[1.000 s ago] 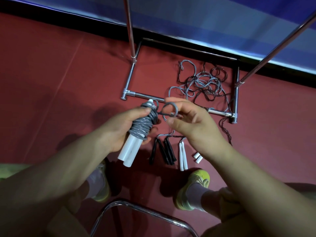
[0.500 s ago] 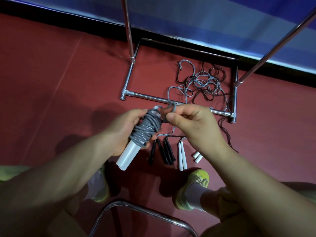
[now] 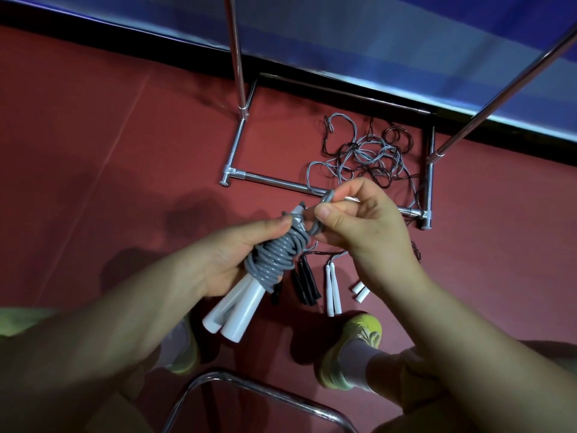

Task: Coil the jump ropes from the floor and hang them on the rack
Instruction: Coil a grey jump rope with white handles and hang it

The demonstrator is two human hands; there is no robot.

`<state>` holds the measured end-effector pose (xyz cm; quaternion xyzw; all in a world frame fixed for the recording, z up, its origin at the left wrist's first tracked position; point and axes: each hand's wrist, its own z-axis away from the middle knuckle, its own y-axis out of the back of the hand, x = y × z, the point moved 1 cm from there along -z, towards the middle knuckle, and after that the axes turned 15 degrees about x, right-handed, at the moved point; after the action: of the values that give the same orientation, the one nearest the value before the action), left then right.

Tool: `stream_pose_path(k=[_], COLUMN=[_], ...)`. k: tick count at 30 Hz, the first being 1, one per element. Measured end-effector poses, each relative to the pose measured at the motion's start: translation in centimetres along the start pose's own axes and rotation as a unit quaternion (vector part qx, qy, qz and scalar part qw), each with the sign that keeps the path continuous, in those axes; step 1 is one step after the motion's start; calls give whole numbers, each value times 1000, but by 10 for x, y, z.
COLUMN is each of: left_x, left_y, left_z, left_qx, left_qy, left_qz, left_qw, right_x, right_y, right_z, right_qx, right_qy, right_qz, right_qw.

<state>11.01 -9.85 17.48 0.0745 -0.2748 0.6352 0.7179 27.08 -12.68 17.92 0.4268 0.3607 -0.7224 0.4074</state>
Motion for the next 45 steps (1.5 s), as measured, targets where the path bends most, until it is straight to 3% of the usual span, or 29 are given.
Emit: stream_pose_path(k=[5, 9, 15, 19, 23, 25, 31, 38, 42, 45], left_x=[-7, 2, -1, -3, -9, -12, -8, 2, 1, -1], left_y=[-6, -3, -8, -2, 6, 6, 12, 10, 6, 4], left_z=[2, 3, 5, -5, -16, -17, -17, -12, -8, -4], left_qx=[-29, -18, 53, 62, 90, 94, 143, 123, 96, 81], left_qy=[-13, -76, -136, -244, -258, -254, -275, -301, -327, -340], left_qz=[-7, -33, -75, -187, -361, -394, -439, -335, -245, -270], left_qw=[999, 996, 986, 950, 891, 878, 843, 884, 908, 897], right_x=[5, 9, 10, 7, 11, 17, 12, 6, 4, 4], right_y=[2, 0, 3, 5, 9, 7, 3, 2, 4, 5], right_z=[-2, -4, -12, -11, -14, -13, -9, -12, -12, -13], right_qx=[-3, 4, 14, -19, -1, -13, -85, -52, -68, -68], right_qy=[23, 14, -31, -3, 54, 54, -65, -158, -147, -156], right_qz=[20, -7, -2, 80, 214, 269, 242, 74, 73, 99], right_qw=[1000, 1000, 999, 997, 975, 961, 964, 983, 984, 980])
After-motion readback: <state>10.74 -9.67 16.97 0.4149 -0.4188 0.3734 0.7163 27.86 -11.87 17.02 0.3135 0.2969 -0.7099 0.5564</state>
